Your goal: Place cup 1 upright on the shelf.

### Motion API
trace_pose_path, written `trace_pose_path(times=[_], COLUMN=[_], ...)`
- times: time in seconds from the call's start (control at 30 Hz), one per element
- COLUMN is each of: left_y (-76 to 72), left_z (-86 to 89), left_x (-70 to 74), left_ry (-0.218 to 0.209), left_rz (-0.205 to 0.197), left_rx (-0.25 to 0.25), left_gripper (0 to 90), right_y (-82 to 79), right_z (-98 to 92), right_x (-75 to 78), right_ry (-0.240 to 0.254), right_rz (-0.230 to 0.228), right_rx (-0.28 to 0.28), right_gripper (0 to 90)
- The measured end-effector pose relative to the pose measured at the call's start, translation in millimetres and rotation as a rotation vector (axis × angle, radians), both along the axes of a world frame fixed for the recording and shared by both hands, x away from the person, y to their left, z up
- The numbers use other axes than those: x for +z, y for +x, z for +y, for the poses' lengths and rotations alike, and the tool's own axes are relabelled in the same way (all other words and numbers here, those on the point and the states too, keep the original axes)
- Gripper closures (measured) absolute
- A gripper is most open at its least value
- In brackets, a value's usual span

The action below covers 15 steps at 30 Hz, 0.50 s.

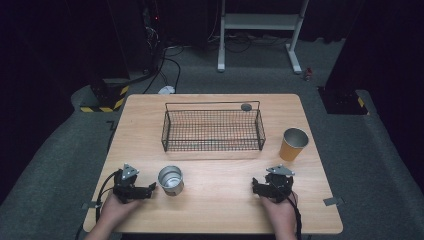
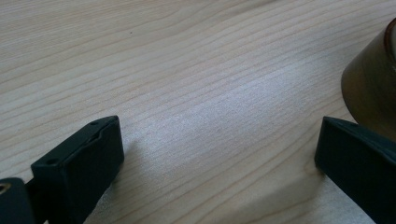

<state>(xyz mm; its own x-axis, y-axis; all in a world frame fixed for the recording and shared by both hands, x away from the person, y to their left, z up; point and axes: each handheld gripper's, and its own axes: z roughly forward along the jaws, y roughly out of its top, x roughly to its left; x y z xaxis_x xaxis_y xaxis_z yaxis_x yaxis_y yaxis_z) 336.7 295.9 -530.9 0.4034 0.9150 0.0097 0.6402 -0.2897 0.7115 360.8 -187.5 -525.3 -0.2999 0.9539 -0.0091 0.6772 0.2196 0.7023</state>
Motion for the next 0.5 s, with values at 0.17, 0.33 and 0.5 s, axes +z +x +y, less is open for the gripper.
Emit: trace_pose_path(times=[0.17, 0.33, 0.5], left_y=[0.3, 1.7, 1.1], left_z=[-0.4, -1.1, -1.2], left_x=[0.0, -0.1, -0.2], left_ry=[-0.001, -0.001, -0.003], left_rz=[0.002, 0.001, 0.002], left_rx=[0.002, 0.004, 0.009], left_gripper=[1.3, 0.9, 0.9], right_y=[-0.7, -3.1, -6.4], right_z=[-0.9, -1.7, -4.4], right_x=[0.1, 1.5, 7.1], right_ry=[0.000, 0.006, 0.011], right_rz=[-0.010, -0.021, -0.057], right_rx=[0.001, 0.002, 0.001], right_gripper=[13.1, 13.6, 14.2])
